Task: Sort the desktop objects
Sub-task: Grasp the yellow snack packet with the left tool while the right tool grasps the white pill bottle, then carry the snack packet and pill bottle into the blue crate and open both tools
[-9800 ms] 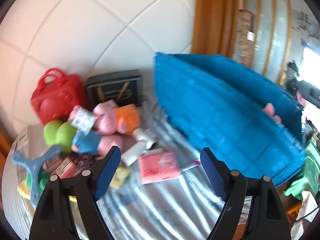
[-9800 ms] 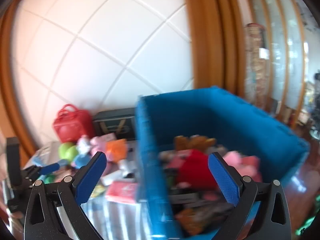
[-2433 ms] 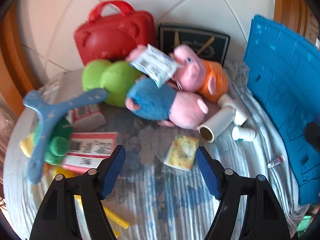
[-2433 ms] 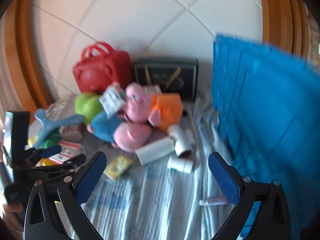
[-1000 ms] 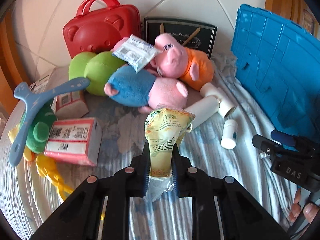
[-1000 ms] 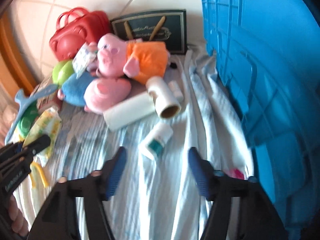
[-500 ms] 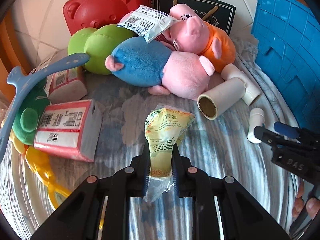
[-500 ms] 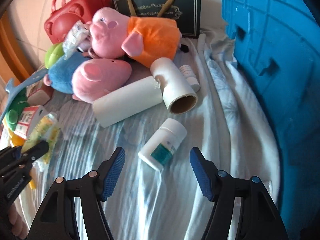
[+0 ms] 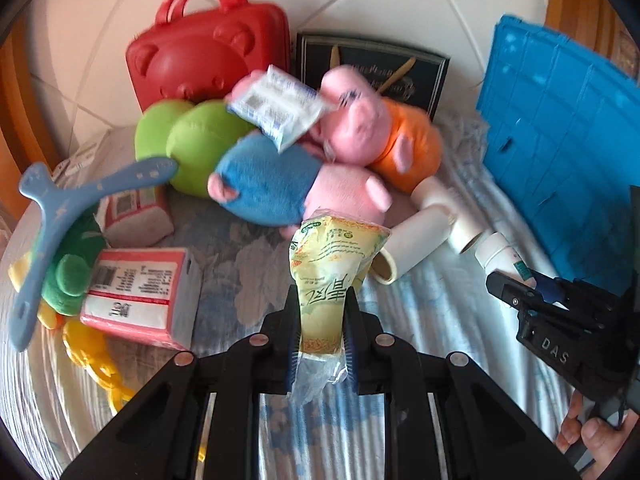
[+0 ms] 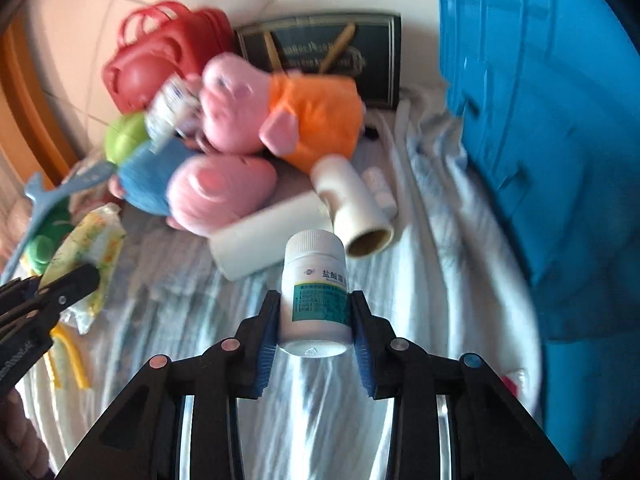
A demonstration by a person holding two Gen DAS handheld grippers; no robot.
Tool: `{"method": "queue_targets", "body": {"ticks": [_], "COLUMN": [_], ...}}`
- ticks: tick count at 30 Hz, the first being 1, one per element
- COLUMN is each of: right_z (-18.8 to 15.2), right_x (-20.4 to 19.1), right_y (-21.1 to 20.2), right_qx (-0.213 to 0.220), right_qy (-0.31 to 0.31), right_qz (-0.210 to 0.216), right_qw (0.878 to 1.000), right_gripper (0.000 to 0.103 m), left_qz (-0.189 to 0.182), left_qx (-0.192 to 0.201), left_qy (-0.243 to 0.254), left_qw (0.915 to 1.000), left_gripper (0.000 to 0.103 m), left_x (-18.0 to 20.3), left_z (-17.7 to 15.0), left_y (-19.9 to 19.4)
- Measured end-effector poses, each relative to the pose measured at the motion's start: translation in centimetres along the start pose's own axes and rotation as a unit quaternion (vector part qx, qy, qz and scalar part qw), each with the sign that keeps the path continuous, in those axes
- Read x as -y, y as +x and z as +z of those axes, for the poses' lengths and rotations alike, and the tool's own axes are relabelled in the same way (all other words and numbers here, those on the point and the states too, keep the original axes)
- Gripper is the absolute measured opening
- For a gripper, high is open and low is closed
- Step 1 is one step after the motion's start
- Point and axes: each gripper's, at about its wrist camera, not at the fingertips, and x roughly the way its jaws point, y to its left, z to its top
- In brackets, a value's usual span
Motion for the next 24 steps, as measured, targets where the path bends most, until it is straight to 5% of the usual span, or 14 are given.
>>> {"method": "queue_targets", "body": {"ticks": [8,14,20,24], "right_z": [1.2,1.0,1.2,1.0], "right_x": [-2.9,-2.1,2.7,7.4], "right_y": [-14.4,-24.3,-31.7,-34.9], "right_qx": [0.14,0.226,0.283,0.308], "right_qy": [-0.03,-0.034,-0.015,-0.003], "right_qz": [0.012,0.012,-0.018,-0.077], "right_qw": [0.99,0.974,0.959,0.948], "right_gripper": [0.034,0.034,0.034,0.034], "left_qz": [-0.007,-0.028,-0.069,-0.117], "left_qx": [0.112,0.159,0.211,0.207], "left_qy": [0.016,0.036,0.079,0.099], "left_qw": [0.9935,0.9861,0.9719,0.9662], "left_gripper": [0.018,0.018,0.018,0.018], "left_x": [3.0,7.1,14.2,19.8], "left_z": [1.2,3.0,4.7,5.6], "left_y": [-10.9,-17.1,-22.3,-24.2]}}
